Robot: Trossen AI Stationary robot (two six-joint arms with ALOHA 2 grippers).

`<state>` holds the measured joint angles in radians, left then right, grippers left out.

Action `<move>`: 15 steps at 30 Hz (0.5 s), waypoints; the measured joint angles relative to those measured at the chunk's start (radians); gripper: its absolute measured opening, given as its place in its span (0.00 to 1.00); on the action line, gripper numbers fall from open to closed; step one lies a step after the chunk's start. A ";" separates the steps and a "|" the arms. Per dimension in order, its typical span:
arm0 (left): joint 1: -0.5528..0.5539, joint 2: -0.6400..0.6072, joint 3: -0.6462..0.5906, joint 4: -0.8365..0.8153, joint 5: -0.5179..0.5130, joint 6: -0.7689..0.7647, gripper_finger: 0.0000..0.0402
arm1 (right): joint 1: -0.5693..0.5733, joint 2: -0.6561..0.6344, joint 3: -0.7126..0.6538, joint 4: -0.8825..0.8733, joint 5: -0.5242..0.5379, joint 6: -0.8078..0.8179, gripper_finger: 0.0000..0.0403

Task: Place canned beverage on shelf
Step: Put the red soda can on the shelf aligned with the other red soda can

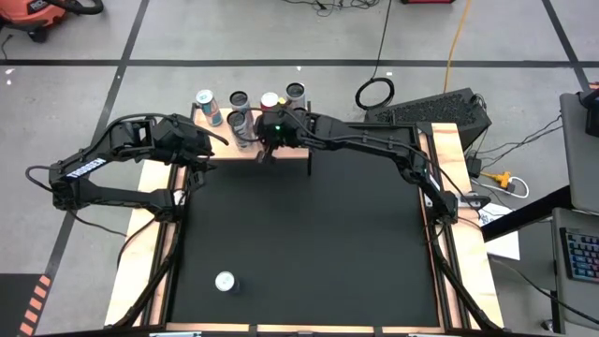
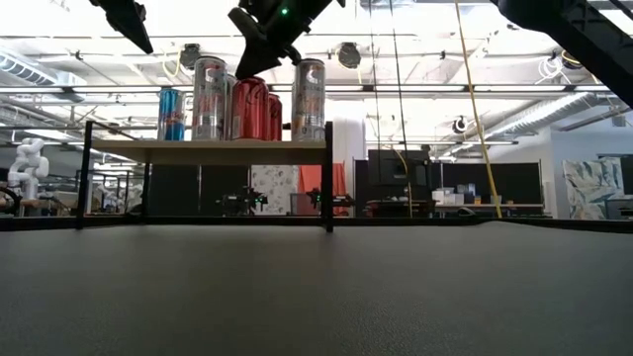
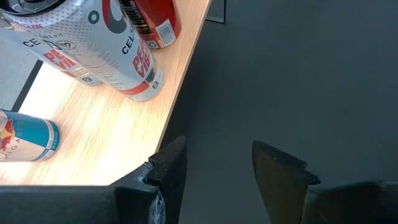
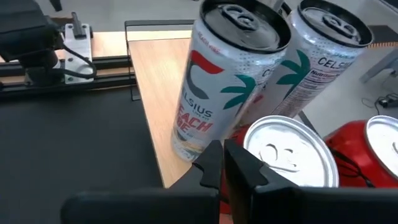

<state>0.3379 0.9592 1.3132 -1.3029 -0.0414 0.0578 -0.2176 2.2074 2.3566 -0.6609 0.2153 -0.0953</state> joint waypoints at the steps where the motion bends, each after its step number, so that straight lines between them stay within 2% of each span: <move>1: 0.000 0.000 0.000 0.000 0.000 0.000 0.45 | 0.000 0.000 0.000 0.001 -0.004 -0.003 0.00; 9: 0.000 0.000 0.000 0.000 0.000 0.000 0.45 | 0.032 0.000 0.000 0.056 -0.007 -0.110 0.00; 15: 0.000 0.000 0.000 0.000 0.000 -0.001 0.45 | 0.014 0.000 0.000 0.067 -0.002 -0.150 0.00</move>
<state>0.3378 0.9592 1.3132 -1.3029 -0.0414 0.0570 -0.2040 2.2074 2.3562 -0.5936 0.2135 -0.2455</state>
